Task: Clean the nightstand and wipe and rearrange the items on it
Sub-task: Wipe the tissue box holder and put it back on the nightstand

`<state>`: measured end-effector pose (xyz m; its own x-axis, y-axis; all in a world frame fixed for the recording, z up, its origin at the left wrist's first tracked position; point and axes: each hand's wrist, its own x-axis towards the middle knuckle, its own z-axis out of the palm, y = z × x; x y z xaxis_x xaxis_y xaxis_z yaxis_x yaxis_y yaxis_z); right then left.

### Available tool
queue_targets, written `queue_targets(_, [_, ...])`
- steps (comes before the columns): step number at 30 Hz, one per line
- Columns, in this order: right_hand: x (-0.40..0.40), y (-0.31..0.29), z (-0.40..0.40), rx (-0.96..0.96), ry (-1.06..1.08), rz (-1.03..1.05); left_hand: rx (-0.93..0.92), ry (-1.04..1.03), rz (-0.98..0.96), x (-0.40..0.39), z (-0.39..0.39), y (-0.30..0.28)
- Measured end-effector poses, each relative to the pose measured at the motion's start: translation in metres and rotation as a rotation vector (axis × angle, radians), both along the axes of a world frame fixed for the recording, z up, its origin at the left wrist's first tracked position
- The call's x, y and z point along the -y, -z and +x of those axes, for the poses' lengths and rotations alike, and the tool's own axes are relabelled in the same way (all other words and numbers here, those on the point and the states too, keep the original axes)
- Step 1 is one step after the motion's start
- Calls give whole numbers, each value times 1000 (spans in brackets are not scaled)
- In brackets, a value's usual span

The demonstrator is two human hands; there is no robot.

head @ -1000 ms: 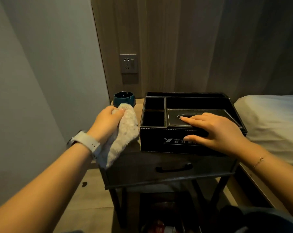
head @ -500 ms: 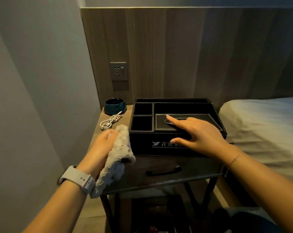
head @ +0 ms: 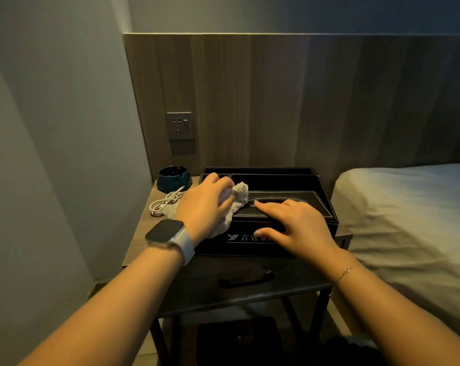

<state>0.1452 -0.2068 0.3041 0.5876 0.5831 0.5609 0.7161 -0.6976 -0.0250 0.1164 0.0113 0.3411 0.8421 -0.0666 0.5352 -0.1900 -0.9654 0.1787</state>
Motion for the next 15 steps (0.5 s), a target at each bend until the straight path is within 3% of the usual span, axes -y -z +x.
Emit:
queue_targets(5, [0, -2, -3, -24, 12, -5, 40, 89, -124, -1, -41, 5])
queue_targets(9, [-2, -6, -4, -77, 33, -3, -157, 122, -192, -12, -80, 36])
queue_targets(15, [-8, -8, -8, -86, 126, -21, 9, -303, -534, -72, -105, 57])
